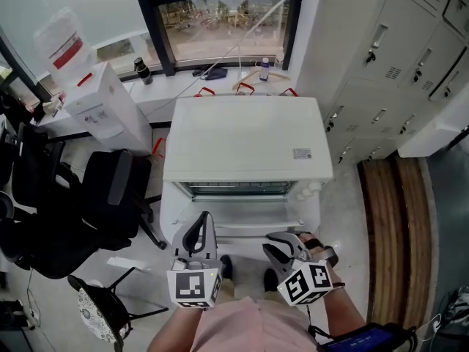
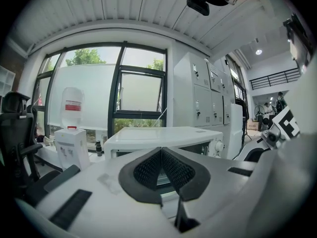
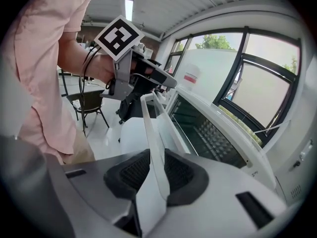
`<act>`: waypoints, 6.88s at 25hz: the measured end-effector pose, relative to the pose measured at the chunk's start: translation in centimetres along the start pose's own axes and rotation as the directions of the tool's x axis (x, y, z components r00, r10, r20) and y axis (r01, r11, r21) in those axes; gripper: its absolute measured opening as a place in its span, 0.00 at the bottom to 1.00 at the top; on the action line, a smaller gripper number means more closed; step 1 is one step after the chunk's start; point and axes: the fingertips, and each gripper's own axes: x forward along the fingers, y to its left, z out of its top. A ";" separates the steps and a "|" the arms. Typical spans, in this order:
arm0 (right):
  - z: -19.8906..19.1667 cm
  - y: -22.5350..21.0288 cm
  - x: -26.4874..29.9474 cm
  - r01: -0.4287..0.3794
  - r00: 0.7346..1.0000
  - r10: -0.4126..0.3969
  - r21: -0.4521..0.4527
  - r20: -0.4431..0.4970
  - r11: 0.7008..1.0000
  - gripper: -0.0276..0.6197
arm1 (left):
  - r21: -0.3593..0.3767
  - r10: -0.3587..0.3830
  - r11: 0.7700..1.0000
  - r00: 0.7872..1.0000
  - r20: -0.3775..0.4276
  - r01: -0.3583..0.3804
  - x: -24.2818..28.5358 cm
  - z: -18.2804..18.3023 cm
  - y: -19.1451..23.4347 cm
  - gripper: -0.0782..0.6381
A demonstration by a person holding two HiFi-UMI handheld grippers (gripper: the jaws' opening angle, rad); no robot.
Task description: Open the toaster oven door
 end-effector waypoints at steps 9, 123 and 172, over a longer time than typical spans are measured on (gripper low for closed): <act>-0.9 2.0 0.1 -0.031 1.000 0.031 0.006 -0.007 1.000 0.18 | -0.010 0.012 1.000 0.998 -0.069 -0.013 -0.8 -3.4 -0.1 0.13; -9.1 5.9 2.5 0.004 1.000 -0.001 0.692 -0.005 0.722 0.04 | -0.020 -0.057 0.998 0.926 -0.373 0.053 -6.2 -19.7 -2.5 0.13; -13.5 9.3 6.8 -0.027 0.991 0.113 0.709 -0.075 0.705 0.04 | -0.080 -0.157 0.988 0.866 -0.474 0.135 -5.5 -26.7 -2.9 0.13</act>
